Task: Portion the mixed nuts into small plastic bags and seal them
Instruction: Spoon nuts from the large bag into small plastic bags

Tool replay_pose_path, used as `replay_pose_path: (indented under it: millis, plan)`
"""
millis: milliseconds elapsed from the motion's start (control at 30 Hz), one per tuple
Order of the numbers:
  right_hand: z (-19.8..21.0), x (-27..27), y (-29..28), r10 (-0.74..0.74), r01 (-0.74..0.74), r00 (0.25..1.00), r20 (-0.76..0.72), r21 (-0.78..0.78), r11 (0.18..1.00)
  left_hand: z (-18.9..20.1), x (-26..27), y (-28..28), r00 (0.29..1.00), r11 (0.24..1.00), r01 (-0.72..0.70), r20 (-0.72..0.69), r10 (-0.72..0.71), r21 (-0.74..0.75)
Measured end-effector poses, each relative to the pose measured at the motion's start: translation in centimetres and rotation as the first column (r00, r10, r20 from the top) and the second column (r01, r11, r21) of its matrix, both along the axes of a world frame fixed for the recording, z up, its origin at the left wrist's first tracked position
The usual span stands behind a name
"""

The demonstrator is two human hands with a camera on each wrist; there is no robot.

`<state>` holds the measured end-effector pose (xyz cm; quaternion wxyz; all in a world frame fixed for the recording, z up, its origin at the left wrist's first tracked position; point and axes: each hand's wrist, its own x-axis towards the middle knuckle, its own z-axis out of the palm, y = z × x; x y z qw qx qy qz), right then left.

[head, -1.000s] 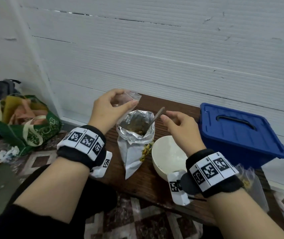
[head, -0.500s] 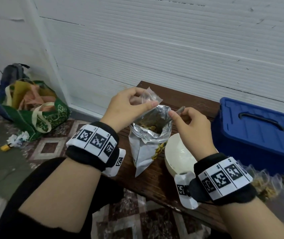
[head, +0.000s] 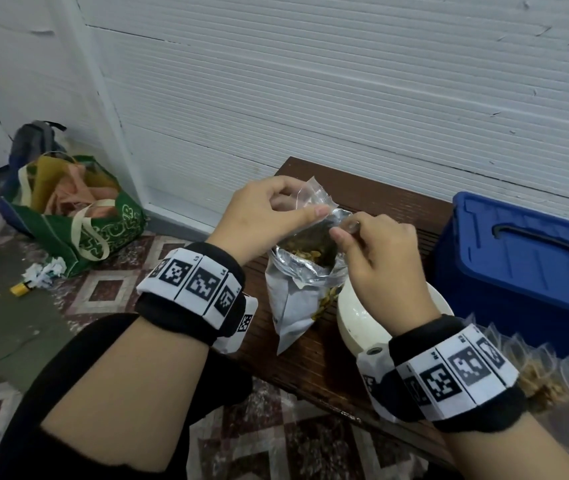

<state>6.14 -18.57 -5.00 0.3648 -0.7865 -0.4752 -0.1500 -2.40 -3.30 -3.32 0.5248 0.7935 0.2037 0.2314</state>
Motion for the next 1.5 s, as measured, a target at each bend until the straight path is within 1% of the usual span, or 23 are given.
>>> replay_pose_path:
  millis: [100,233,367,533,633,733,833,900,967,1067,1200,1400,1500]
  plan:
    - [-0.3,-0.2,0.2,0.02,-0.011,0.987,-0.161,0.053,0.999,0.0,-0.1,0.0,1.0,1.0,0.008,-0.011,-0.008,0.003]
    - [-0.4,0.0,0.1,-0.053,0.116,0.899,-0.434,0.119,0.986,0.1,-0.1,-0.1,0.999,1.0,0.01,-0.032,-0.01,0.022]
    - [0.2,0.7,-0.1,-0.123,0.284,0.814,-0.568,0.204,0.937,0.4,-0.3,-0.1,0.999,0.999,0.009,-0.051,-0.006,0.052]
    - [0.6,2.2,-0.4,-0.174,0.41,0.703,-0.689,0.194,0.891,1.1,-1.0,0.7,0.999,0.995,-0.033,-0.005,0.033,0.098]
    - [0.9,2.9,-0.6,-0.185,0.451,0.673,-0.716,0.2,0.87,1.5,-1.6,1.6,0.999,0.989,-0.046,0.003,0.046,0.138]
    - [1.5,3.5,-0.8,-0.196,0.473,0.679,-0.707,0.217,0.854,1.9,-2.2,2.1,0.995,0.979,0.019,-0.096,0.001,0.204]
    - [2.4,4.2,-1.0,-0.21,0.501,0.675,-0.708,0.231,0.834,1.8,-2.3,2.3,0.982,0.971,0.084,-0.181,-0.043,0.225]
    - [3.1,4.7,-1.1,-0.206,0.516,0.67,-0.713,0.248,0.82,1.7,-2.2,2.2,0.974,0.965,0.111,-0.219,-0.059,0.236]
    - [3.9,5.1,-1.2,-0.208,0.516,0.682,-0.701,0.26,0.816,1.6,-2.0,2.1,0.969,0.954,0.134,-0.239,-0.069,0.268]
    - [4.7,5.6,-1.1,-0.191,0.504,0.696,-0.692,0.282,0.816,1.4,-1.6,1.9,0.966,0.943,0.143,-0.249,-0.068,0.299]
    - [4.8,5.5,-0.6,-0.175,0.473,0.697,-0.695,0.263,0.841,1.2,-1.1,1.4,0.967,0.937,0.145,-0.245,-0.067,0.319]
    - [4.4,4.9,0.4,-0.131,0.409,0.7,-0.702,0.244,0.879,1.0,-0.8,1.1,0.971,0.939,0.142,-0.228,-0.07,0.315]
    - [4.5,4.7,0.7,-0.107,0.377,0.724,-0.681,0.261,0.889,0.9,-0.7,0.9,0.973,0.941,0.137,-0.219,-0.069,0.31]
